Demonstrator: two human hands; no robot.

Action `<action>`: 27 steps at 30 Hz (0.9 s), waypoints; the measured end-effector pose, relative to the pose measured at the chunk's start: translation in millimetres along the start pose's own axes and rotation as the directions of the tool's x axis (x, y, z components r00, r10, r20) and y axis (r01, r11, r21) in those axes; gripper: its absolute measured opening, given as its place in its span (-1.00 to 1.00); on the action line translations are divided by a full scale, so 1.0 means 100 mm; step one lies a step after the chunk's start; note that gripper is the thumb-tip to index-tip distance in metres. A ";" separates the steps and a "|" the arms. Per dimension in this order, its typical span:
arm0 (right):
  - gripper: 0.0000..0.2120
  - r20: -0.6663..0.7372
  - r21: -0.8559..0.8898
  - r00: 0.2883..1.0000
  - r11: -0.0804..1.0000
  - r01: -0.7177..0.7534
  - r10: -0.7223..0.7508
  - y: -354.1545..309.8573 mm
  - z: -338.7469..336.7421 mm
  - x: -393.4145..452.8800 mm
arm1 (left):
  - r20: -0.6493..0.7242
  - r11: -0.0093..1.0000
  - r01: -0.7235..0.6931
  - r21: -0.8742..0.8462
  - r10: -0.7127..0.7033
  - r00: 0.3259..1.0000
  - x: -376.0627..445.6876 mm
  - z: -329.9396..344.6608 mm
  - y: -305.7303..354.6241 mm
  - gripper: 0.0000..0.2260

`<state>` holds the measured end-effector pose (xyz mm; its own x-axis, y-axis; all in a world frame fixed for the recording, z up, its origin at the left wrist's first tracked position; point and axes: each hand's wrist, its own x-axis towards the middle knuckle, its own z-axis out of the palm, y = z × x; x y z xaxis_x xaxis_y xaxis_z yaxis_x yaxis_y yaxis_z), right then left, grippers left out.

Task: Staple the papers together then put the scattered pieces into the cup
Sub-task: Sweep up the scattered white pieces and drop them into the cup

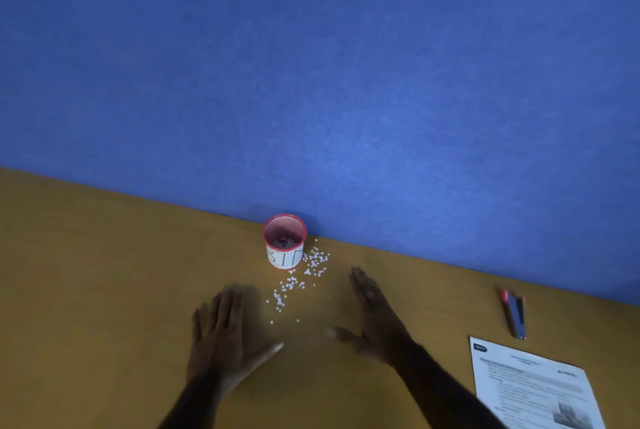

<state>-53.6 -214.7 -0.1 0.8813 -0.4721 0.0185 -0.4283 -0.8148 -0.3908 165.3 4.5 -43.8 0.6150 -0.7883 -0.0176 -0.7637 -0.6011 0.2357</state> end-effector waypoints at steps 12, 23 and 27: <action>0.13 0.124 -0.109 0.989 0.990 0.090 -0.076 -0.12 0.13 1.07 | 0.009 1.000 -0.026 -0.017 0.026 1.000 0.19 0.06 0.03 0.16; 0.15 0.133 -0.162 0.987 0.980 0.116 -0.095 -0.03 0.27 1.31 | 0.010 1.000 -0.022 -0.007 0.022 1.000 0.22 0.06 0.04 0.14; 0.14 0.154 -0.175 0.979 0.972 0.157 -0.131 -0.09 0.29 1.25 | 0.017 1.000 -0.014 -0.004 0.014 1.000 0.21 0.06 0.03 0.13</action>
<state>66.6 -256.9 -21.4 0.9498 -0.3043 -0.0725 -0.3128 -0.9250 -0.2159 174.8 -14.8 -49.1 0.6011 -0.7986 -0.0309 -0.7712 -0.5897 0.2397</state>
